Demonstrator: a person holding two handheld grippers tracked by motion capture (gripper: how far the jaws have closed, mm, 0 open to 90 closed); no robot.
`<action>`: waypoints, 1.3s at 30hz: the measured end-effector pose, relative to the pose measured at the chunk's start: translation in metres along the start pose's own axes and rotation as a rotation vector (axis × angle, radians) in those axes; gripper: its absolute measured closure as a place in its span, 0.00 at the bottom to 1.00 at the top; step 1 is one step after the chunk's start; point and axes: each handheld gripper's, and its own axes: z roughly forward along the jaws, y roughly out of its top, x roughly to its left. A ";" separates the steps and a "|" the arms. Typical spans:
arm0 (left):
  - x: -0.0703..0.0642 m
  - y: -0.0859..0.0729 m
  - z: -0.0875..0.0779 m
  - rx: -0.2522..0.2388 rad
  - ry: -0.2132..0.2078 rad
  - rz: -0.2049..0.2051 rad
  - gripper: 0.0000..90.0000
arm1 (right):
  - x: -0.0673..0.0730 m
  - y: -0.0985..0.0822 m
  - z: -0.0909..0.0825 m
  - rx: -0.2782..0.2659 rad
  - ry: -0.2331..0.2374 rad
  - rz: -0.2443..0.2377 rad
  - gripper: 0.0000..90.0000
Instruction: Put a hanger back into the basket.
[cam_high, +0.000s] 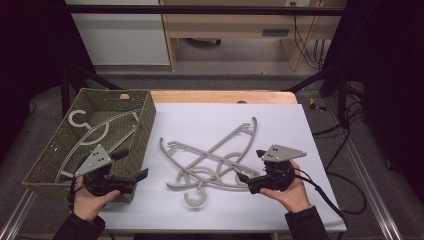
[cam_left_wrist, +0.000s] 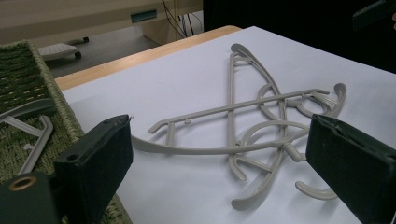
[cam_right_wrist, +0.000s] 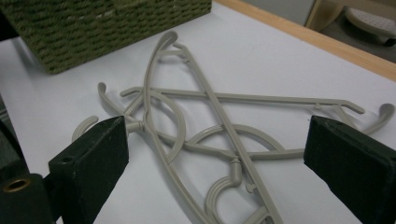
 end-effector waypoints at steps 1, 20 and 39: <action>0.000 0.000 0.000 0.002 0.000 0.001 0.08 | 0.002 0.002 0.003 0.017 0.009 -0.011 0.08; 0.003 -0.002 0.000 0.011 0.003 0.014 0.07 | 0.026 0.015 0.064 0.332 0.141 -0.182 0.24; 0.002 -0.004 0.004 0.029 -0.005 0.026 0.07 | 0.023 -0.006 0.108 0.569 0.209 -0.248 0.55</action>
